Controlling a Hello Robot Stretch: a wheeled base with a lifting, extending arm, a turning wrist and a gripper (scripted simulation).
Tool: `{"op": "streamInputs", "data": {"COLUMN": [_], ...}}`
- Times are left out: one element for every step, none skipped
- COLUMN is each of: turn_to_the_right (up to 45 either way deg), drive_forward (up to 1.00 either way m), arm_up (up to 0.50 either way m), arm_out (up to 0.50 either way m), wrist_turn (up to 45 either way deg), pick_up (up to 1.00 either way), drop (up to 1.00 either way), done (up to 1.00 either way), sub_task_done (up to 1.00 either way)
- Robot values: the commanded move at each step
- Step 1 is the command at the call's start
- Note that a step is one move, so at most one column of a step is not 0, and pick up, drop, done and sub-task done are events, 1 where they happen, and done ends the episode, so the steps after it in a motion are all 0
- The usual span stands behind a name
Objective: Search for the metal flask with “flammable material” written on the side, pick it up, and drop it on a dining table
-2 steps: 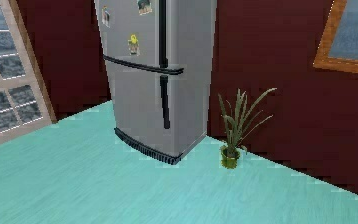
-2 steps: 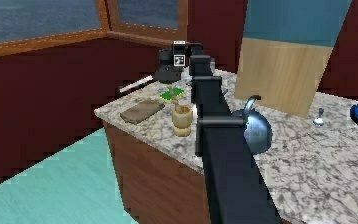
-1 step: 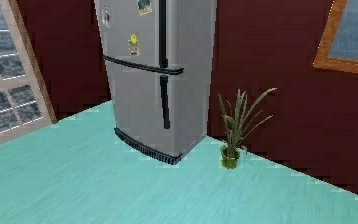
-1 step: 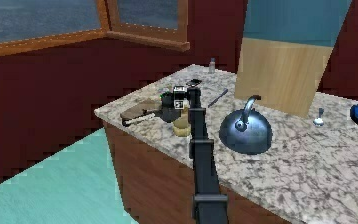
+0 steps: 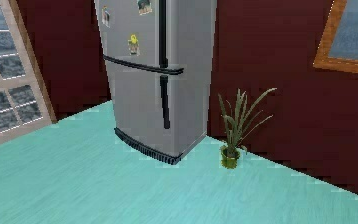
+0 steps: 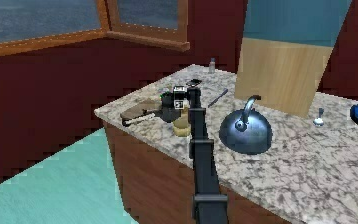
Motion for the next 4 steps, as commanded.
{"op": "streamInputs", "data": {"turn_to_the_right": [0.0, 0.0, 0.0, 0.0], "drive_forward": [0.00, 0.00, 0.00, 0.00], "arm_up": [0.10, 0.04, 0.00, 0.00], "arm_out": [0.00, 0.00, 0.00, 0.00], "wrist_turn": [0.0, 0.0, -45.0, -36.0], "pick_up": [0.00, 0.00, 0.00, 0.00], "drop": [0.00, 0.00, 0.00, 0.00], "done": [0.00, 0.00, 0.00, 0.00], "sub_task_done": [0.00, 0.00, 0.00, 0.00]}}
